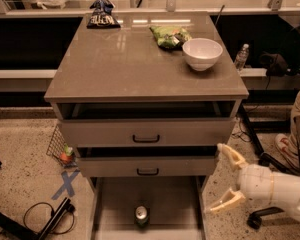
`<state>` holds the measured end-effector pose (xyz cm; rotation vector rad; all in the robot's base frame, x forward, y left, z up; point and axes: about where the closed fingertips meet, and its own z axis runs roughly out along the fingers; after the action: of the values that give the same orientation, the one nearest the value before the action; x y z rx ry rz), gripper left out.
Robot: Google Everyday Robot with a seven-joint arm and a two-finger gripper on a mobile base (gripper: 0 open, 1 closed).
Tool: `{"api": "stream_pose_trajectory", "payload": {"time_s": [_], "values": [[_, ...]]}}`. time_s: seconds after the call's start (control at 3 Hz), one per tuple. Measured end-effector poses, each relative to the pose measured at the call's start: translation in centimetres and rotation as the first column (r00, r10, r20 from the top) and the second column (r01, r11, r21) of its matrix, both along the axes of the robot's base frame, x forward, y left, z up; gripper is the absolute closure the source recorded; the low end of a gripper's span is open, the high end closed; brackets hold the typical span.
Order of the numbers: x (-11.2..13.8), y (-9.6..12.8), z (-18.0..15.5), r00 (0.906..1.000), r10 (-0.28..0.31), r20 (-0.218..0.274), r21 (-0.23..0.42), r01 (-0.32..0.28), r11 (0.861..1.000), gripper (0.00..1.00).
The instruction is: Pick green can from bottom drawer and place on counter
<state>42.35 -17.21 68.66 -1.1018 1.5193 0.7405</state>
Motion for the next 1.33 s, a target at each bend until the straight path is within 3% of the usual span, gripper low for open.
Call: {"api": "stream_pose_trajectory", "payload": {"time_s": [0.33,0.67,1.0,1.33], "values": [[-0.1,1.8,-5.4,0.9996,0.009,0.028,0.122,-0.012,0.992,0.0],[0.0,3.8,-11.5,0.9996,0.023,-0.014,0.136,-0.02,0.991,0.0],[0.5,7.0,-18.7,0.9944,0.039,-0.098,0.103,-0.029,0.994,0.0],[0.5,7.0,-18.7,0.9944,0.039,-0.098,0.103,-0.029,0.994,0.0]]}}
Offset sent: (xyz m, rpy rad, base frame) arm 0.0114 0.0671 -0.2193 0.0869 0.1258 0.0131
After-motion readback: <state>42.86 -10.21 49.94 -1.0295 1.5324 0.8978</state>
